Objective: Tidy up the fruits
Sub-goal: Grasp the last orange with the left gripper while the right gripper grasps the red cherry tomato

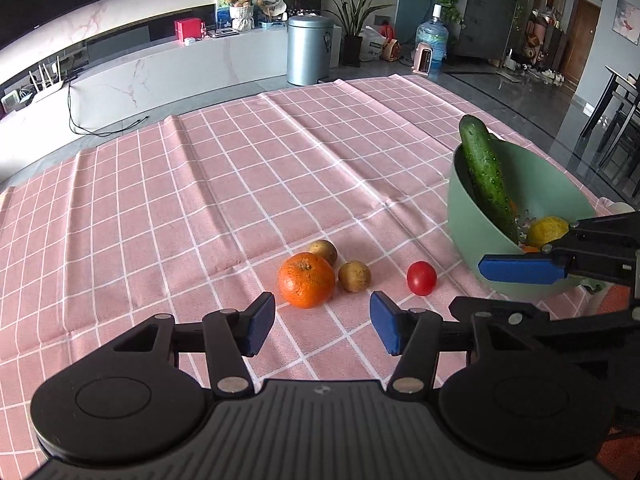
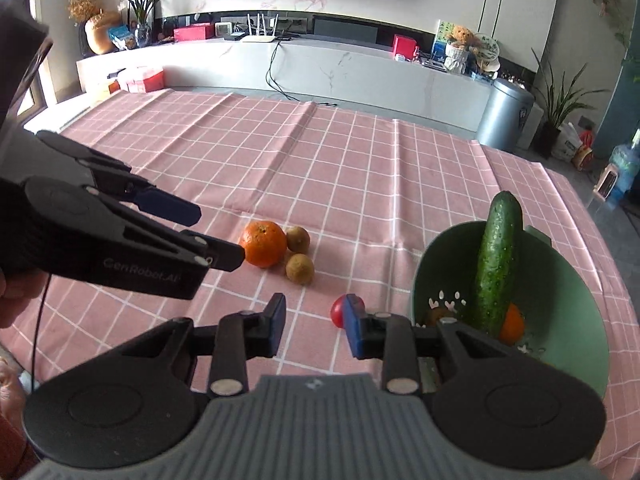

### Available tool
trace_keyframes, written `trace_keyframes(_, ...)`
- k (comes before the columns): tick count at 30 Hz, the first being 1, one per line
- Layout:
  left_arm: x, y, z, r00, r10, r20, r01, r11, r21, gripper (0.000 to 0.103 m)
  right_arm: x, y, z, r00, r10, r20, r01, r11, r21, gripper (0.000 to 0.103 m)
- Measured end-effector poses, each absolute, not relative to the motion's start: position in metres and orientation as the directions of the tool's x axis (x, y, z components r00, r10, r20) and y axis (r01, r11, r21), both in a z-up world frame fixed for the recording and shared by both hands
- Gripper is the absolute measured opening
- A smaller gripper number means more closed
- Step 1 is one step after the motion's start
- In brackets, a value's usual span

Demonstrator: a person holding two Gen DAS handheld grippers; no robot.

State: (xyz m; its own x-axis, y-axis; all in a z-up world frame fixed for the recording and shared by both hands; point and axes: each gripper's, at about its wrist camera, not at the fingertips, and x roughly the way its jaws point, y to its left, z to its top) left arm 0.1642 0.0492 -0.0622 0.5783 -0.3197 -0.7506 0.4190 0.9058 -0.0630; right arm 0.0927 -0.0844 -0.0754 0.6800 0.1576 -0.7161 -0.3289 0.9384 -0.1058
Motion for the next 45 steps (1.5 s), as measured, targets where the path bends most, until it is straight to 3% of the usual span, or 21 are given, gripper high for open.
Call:
trace_keyframes(10,0.171,0.036,-0.086,0.607,-0.279,-0.745,0.465,0.884,0.048,0.064,0.107,-0.054,-0.12,0.724,-0.046,-0.688,-0.273,0.897,-0.347,0.027)
trace_keyframes(23,0.196,0.035,-0.102,0.599,-0.277,-0.751,0.423,0.906,0.002,0.064,0.122,-0.048,-0.137,0.743,-0.103,-0.662,-0.28,0.85,-0.447,0.026)
trace_keyframes(32,0.2,0.031,-0.105,0.591,-0.275,-0.758,0.411,0.912,-0.011,0.055,0.119,-0.037,-0.146,0.74,-0.134,-0.659,-0.317,0.795,-0.517,0.026)
trace_keyframes(34,0.201,0.032,-0.105,0.587,-0.279,-0.76,0.408,0.913,-0.019,0.049,0.12,-0.037,-0.147,0.736,-0.141,-0.662,-0.317,0.793,-0.52,0.026)
trace_keyframes(45,0.198,0.039,-0.101,0.574,-0.29,-0.766,0.375,0.924,-0.069,0.047,0.119,-0.037,-0.146,0.729,-0.152,-0.667,-0.316,0.79,-0.525,0.021)
